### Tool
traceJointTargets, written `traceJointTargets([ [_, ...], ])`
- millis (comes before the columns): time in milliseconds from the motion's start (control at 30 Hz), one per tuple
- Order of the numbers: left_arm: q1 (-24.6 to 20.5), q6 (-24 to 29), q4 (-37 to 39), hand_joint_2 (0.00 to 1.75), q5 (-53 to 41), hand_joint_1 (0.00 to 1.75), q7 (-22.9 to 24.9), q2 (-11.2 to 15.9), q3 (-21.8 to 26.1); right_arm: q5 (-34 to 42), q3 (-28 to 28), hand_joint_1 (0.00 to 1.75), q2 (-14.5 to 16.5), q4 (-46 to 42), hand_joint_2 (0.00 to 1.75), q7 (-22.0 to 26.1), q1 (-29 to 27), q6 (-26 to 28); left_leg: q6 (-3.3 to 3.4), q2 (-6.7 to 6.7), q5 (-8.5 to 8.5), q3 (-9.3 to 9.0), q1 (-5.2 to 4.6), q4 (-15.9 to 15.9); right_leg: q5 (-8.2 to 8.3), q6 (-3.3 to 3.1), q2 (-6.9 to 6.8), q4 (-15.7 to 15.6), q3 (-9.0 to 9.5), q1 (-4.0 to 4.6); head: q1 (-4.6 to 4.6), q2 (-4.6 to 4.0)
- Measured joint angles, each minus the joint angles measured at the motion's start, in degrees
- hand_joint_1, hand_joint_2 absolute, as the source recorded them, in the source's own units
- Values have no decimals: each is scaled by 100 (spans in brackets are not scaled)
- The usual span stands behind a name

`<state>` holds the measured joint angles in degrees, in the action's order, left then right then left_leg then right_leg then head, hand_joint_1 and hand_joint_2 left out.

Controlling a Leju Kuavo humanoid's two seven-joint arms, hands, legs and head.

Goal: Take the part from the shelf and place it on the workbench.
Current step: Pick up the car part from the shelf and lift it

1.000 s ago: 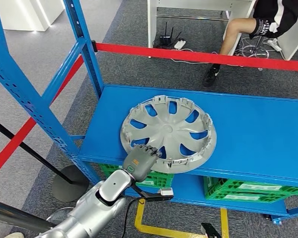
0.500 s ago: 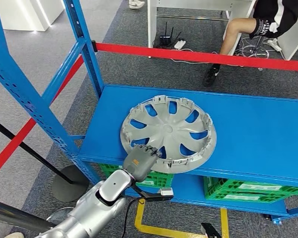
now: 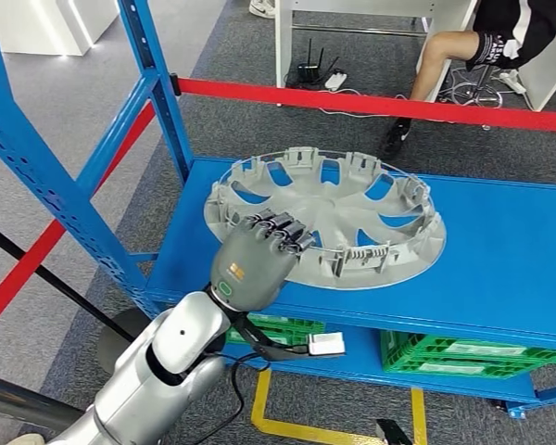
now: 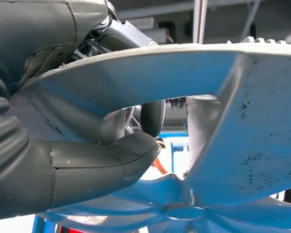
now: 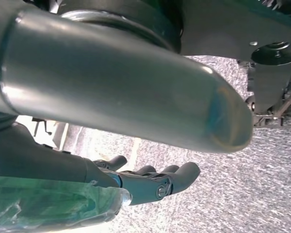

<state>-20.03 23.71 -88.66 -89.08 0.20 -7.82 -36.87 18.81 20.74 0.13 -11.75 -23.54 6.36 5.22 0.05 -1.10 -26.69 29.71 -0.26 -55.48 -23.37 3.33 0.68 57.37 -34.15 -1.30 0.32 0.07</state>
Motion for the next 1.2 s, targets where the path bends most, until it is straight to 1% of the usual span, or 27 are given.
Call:
traceJointTargets([
  [167, 49, 22, -220, 175, -14, 157, 0, 80, -36, -1, 0, 0, 0, -1, 0, 0, 1, 0, 0, 0, 0, 0, 0, 0, 1, 0, -2, -1, 0, 0, 1, 0],
  [433, 82, 22, -337, 175, -14, 157, 0, 138, -69, -1, 0, 0, 0, -1, 0, 0, 1, 0, 0, 0, 0, 0, 0, 0, 1, 0, -2, -1, 0, 0, 1, 0],
  [1200, 88, 22, -363, 175, -14, 157, 0, 167, -106, 0, 0, 0, 0, -1, 0, 0, 2, 0, 0, 0, 0, 0, 0, 0, 0, 0, -2, -1, 0, 0, 1, 0],
])
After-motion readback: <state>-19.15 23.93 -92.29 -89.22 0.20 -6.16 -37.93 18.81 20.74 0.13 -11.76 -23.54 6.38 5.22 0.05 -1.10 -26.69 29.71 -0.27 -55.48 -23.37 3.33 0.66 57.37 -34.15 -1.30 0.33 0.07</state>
